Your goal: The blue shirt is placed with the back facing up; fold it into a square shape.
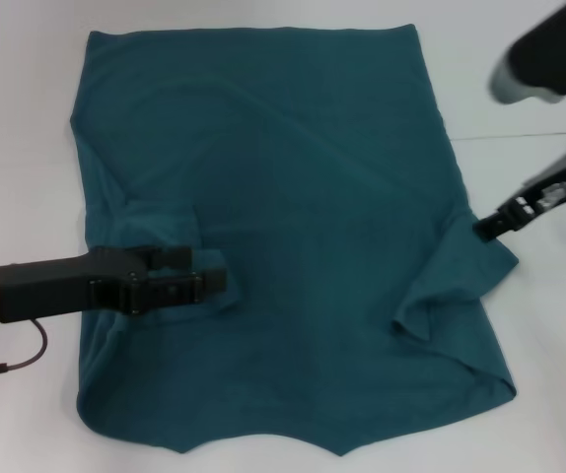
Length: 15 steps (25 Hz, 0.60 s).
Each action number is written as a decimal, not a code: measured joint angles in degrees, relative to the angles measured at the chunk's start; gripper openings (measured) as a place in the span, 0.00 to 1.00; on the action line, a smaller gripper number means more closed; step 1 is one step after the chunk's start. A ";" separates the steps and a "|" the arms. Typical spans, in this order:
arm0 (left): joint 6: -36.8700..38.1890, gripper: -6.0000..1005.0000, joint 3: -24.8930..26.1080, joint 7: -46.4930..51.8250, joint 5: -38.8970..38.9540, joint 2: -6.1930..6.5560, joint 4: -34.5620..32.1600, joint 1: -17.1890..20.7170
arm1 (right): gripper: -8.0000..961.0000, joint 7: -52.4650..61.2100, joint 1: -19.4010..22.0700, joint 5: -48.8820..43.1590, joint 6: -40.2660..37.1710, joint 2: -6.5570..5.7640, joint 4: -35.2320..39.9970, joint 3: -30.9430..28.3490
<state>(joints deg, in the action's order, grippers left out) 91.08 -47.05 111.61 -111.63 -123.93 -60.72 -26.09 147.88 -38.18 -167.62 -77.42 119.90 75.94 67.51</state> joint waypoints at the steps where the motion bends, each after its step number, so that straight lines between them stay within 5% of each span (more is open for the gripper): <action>1: -0.03 0.79 -0.06 0.00 -0.12 0.00 -0.01 -0.18 | 0.79 0.05 0.11 0.10 -0.03 -0.02 -0.97 -1.58; 5: -0.08 0.79 -0.17 0.00 -0.31 0.00 -0.01 -0.72 | 0.94 0.62 0.56 1.27 0.98 -0.07 -4.68 -7.34; 11: -0.12 0.79 -0.40 -0.46 -0.35 0.00 0.49 -0.94 | 0.98 0.29 2.31 4.78 6.42 -0.21 -10.33 -11.23; 15: -0.12 0.79 -0.41 -0.59 -0.35 0.00 1.23 -1.05 | 0.90 -1.26 4.06 7.53 10.20 -0.29 -11.56 -11.68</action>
<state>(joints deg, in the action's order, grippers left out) 90.96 -47.46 111.02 -111.98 -123.93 -59.49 -27.14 146.62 -34.12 -160.10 -67.22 119.62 64.38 55.83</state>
